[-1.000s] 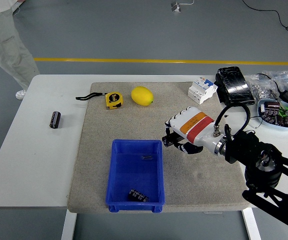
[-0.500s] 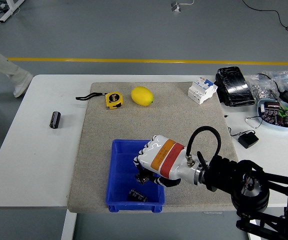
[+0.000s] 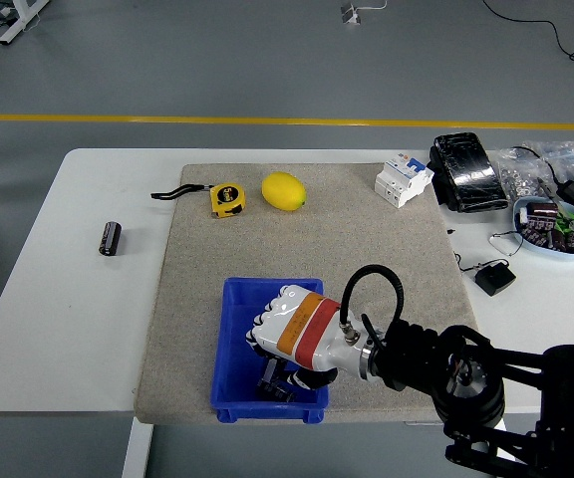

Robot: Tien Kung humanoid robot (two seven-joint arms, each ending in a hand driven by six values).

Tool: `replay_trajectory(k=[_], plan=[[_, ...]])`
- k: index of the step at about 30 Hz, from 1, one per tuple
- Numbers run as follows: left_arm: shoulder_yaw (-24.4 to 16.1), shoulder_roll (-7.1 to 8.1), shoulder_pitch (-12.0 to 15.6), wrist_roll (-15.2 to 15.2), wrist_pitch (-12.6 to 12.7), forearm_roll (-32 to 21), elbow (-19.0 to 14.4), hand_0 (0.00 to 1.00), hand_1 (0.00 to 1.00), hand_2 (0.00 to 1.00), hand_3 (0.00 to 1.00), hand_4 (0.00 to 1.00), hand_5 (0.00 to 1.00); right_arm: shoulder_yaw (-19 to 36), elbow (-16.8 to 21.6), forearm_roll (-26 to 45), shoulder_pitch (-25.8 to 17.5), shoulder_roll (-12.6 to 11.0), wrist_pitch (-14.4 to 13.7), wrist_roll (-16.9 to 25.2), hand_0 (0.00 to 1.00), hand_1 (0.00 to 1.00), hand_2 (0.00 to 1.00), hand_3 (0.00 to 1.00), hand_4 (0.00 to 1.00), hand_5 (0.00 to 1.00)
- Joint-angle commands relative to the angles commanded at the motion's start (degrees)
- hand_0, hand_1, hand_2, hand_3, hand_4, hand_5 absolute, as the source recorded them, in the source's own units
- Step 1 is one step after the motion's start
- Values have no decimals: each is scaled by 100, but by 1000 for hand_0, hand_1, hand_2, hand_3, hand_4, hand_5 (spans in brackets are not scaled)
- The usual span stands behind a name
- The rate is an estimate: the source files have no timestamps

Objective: Pick up the battery,place it into the box

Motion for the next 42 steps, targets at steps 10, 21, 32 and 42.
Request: replay_trajectory(k=[10,21,32,42], plan=[[35,11,-2,-8,18,-55,2,700,679,727,627,649,654,467,-9,0,-40,-58,-90,50,393,548,665,844,898,213],[71,-10,-26,-33,35,-117,5,700,679,729,626,648,654,2280,-566,0,-209,-324,-744,269,529,627,755,839,937,254],[318,-71,42,-157,160,-490,7,700,687,724,626,648,654,3461,-2007,2389,-1021,-836,-2521,1574,852,829,897,898,998,654],[806,-184,164,-342,428,-1217,29,700,687,724,628,648,657,4199,-1963,4810,-2092,-1018,-1592,2653,852,838,885,917,998,789]])
